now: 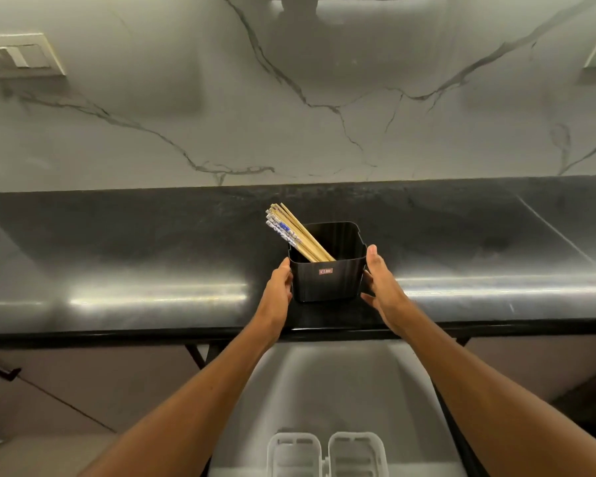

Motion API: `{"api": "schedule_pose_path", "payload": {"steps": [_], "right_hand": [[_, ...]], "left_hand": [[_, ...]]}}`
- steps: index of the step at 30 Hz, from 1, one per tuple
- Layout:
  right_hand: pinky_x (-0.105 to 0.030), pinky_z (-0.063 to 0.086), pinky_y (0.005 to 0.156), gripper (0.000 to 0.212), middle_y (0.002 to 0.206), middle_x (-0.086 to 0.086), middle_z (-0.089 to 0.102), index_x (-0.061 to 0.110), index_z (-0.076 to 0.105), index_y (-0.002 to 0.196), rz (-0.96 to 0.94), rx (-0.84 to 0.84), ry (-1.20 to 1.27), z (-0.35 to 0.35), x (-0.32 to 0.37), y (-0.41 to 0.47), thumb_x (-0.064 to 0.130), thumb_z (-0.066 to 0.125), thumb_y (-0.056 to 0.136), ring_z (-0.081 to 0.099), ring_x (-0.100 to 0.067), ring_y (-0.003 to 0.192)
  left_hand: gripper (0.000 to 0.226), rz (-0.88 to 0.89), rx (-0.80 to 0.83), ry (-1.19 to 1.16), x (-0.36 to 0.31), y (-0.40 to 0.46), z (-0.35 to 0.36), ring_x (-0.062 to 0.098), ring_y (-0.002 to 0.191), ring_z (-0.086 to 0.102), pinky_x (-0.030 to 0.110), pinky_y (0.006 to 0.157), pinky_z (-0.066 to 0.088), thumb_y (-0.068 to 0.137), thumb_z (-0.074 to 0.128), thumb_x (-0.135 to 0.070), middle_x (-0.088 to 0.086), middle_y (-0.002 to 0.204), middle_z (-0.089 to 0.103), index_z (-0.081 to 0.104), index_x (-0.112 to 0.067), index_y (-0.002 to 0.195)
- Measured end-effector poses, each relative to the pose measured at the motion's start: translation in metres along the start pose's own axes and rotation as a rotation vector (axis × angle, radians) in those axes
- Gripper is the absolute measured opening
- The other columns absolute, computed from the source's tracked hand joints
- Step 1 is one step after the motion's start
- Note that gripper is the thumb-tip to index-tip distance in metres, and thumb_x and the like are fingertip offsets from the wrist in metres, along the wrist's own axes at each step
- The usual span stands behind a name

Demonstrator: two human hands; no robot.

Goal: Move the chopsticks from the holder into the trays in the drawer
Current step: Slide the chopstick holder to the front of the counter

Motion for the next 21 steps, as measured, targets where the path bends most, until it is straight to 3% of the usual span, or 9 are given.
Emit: {"api": "schedule_pose_path", "payload": {"steps": [1,4,13,17,21], "right_hand": [[-0.047,0.032,0.112,0.065,0.156,-0.001,0.024,0.032,0.019,0.148,0.001,-0.008,-0.001,0.002,-0.001,-0.012,0.064,0.026,0.092,0.027,-0.025,0.141],[-0.046,0.038,0.108,0.064,0.154,0.0,0.026,0.033,0.022,0.147,0.01,-0.047,0.012,-0.001,-0.006,-0.019,0.064,0.028,0.091,0.03,-0.024,0.139],[-0.046,0.033,0.111,0.062,0.154,-0.004,0.026,0.031,0.017,0.149,-0.017,-0.046,-0.02,0.003,-0.009,-0.054,0.059,0.024,0.095,0.029,-0.026,0.14],[-0.046,0.033,0.111,0.063,0.153,-0.005,0.029,0.028,0.019,0.149,-0.025,-0.046,-0.042,0.001,-0.012,-0.057,0.059,0.023,0.094,0.031,-0.027,0.139],[-0.047,0.031,0.113,0.065,0.155,-0.005,0.027,0.024,0.02,0.15,-0.03,-0.058,-0.047,0.002,-0.012,-0.056,0.058,0.025,0.095,0.029,-0.027,0.14]], "left_hand": [[0.048,-0.001,0.001,-0.006,0.0,-0.012,-0.002,0.004,0.121,0.037,0.024,0.1,0.028,0.102,0.018,-0.031,-0.007,0.14,0.04,0.022,-0.021,0.15],[0.047,0.023,0.015,0.004,0.002,-0.02,0.004,0.0,0.108,0.039,0.022,0.095,0.029,0.103,0.017,-0.029,-0.009,0.122,0.04,0.026,-0.018,0.148],[0.048,0.01,-0.022,-0.024,0.009,-0.047,0.003,0.008,0.129,0.036,0.023,0.1,0.027,0.103,0.021,-0.033,-0.003,0.139,0.04,0.027,-0.016,0.148],[0.048,0.018,-0.025,-0.019,0.011,-0.051,0.003,0.003,0.113,0.037,0.024,0.097,0.029,0.103,0.019,-0.034,-0.009,0.117,0.042,0.033,-0.017,0.145],[0.048,0.017,-0.027,-0.016,0.013,-0.048,0.003,0.002,0.115,0.037,0.024,0.099,0.028,0.103,0.02,-0.037,-0.01,0.119,0.044,0.033,-0.02,0.145]]}}
Point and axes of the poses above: each hand's wrist, its own y-axis towards the middle knuckle, its own z-axis out of the palm, x = y × z, the point moved 2 cm from there along y, towards the middle knuckle
